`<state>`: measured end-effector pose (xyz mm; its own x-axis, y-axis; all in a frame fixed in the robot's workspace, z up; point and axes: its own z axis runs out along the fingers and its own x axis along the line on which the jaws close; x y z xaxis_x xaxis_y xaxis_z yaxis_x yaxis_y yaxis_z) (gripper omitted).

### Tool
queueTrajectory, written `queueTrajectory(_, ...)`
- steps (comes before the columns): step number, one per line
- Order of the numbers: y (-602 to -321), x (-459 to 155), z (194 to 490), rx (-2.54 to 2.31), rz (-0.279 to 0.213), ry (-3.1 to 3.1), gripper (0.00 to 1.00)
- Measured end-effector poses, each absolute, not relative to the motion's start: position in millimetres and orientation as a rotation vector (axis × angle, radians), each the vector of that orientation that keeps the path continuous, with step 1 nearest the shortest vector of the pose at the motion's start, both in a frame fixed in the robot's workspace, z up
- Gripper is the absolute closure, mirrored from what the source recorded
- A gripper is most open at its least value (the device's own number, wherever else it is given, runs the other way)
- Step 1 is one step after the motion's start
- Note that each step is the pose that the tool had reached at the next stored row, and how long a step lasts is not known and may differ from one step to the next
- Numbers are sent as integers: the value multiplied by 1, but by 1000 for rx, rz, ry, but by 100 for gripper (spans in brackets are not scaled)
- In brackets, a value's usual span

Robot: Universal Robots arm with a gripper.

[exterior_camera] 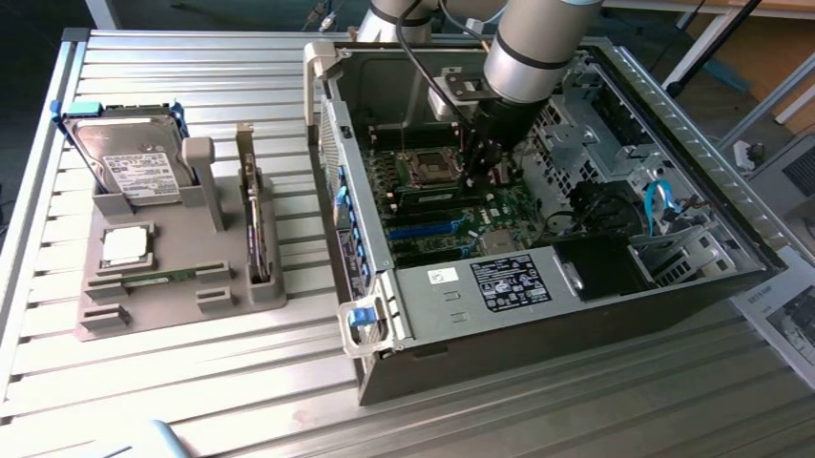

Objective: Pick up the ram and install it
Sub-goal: 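Insert the ram into the slot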

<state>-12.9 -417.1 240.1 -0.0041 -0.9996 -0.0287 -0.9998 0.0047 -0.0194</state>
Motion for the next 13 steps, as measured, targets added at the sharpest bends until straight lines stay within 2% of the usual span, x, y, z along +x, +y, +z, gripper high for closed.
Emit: queueTrajectory(13,-417,-13,238,-2193,10,2202,88)
